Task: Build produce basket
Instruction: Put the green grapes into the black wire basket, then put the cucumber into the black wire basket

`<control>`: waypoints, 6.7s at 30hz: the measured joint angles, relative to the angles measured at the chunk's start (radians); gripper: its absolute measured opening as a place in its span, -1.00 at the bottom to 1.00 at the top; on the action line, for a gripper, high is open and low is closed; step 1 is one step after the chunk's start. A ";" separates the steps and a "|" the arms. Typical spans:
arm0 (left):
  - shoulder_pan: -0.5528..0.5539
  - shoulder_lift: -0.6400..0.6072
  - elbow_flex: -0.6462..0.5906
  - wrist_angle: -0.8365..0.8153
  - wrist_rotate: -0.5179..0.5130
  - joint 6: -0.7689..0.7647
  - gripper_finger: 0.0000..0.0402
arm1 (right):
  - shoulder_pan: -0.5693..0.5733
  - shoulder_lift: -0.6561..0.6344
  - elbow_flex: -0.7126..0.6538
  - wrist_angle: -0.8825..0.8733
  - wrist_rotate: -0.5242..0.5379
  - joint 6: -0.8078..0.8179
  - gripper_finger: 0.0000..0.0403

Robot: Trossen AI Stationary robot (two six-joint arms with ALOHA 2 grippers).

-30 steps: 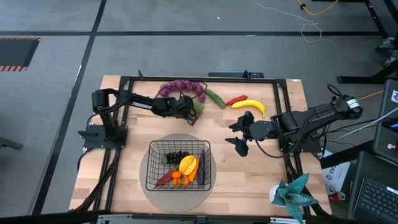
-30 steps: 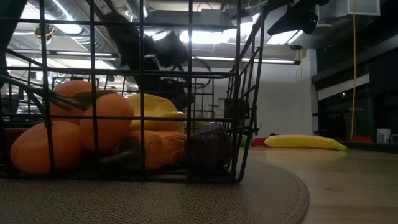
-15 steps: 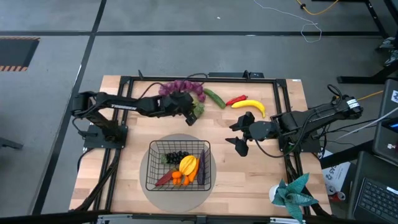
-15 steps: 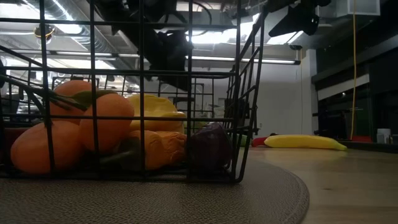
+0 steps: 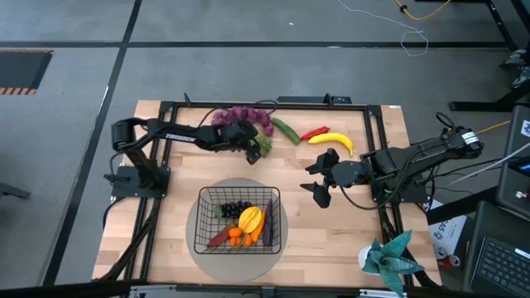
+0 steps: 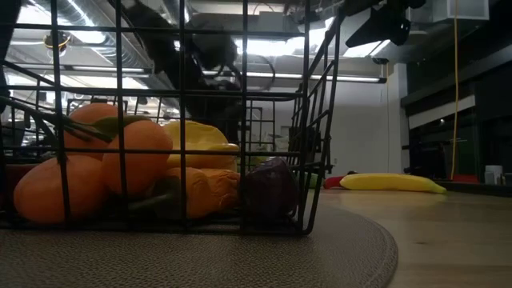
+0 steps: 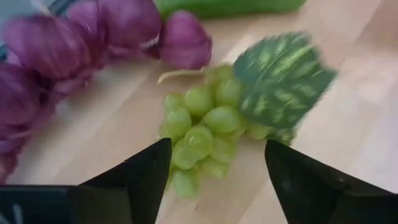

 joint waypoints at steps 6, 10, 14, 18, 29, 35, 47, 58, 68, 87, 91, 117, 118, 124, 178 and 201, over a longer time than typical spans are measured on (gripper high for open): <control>0.038 0.121 0.000 0.107 -0.026 -0.006 0.34 | 0.000 0.000 0.000 0.000 0.000 0.002 0.50; 0.047 0.190 0.000 0.140 0.010 -0.010 0.34 | 0.000 0.000 0.000 0.000 0.000 0.004 0.50; 0.038 0.225 0.002 0.130 0.031 -0.058 0.18 | 0.000 0.000 0.000 -0.002 0.000 0.022 0.50; 0.011 0.225 0.002 0.134 0.039 -0.084 -0.27 | 0.000 0.000 0.000 -0.006 0.000 0.029 0.50; -0.140 0.027 -0.002 0.134 0.027 -0.055 -0.84 | 0.000 0.000 0.000 -0.016 0.000 0.029 0.50; -0.288 -0.163 0.000 0.135 -0.074 0.005 -0.84 | 0.000 0.000 0.000 -0.032 0.000 0.029 0.50; -0.627 -0.414 0.000 0.073 -0.223 0.085 -0.84 | 0.000 0.000 0.000 -0.034 0.000 0.029 0.50; -0.778 -0.406 0.000 -0.186 -0.223 -0.068 -0.73 | 0.000 0.000 0.000 -0.034 0.000 0.027 0.50; -0.804 -0.397 0.000 -0.180 -0.226 -0.200 -0.71 | 0.000 0.000 0.000 -0.035 0.000 0.026 0.50; -0.788 -0.302 0.000 -0.179 -0.205 -0.289 -0.64 | 0.000 0.000 0.000 -0.038 0.000 0.026 0.50; -0.788 -0.302 0.000 -0.169 -0.206 -0.270 -0.50 | 0.000 0.000 0.000 -0.038 0.000 0.026 0.50; -0.822 -0.302 0.000 -0.169 0.016 -0.343 -0.17 | 0.000 0.000 0.000 -0.056 0.000 0.027 0.50; -0.827 -0.302 0.000 -0.169 0.019 -0.343 -0.17 | 0.000 0.000 0.000 -0.056 0.000 0.027 0.50; -0.835 -0.302 0.000 -0.169 0.007 -0.343 -0.17 | 0.000 0.000 0.000 -0.056 0.000 0.027 0.50; -0.821 -0.293 0.000 -0.443 -0.046 -0.229 0.14 | 0.000 0.000 0.000 -0.056 0.000 0.026 0.50; -0.833 -0.304 0.115 -0.681 0.052 -0.261 0.15 | 0.000 0.000 0.000 -0.060 0.000 0.025 0.50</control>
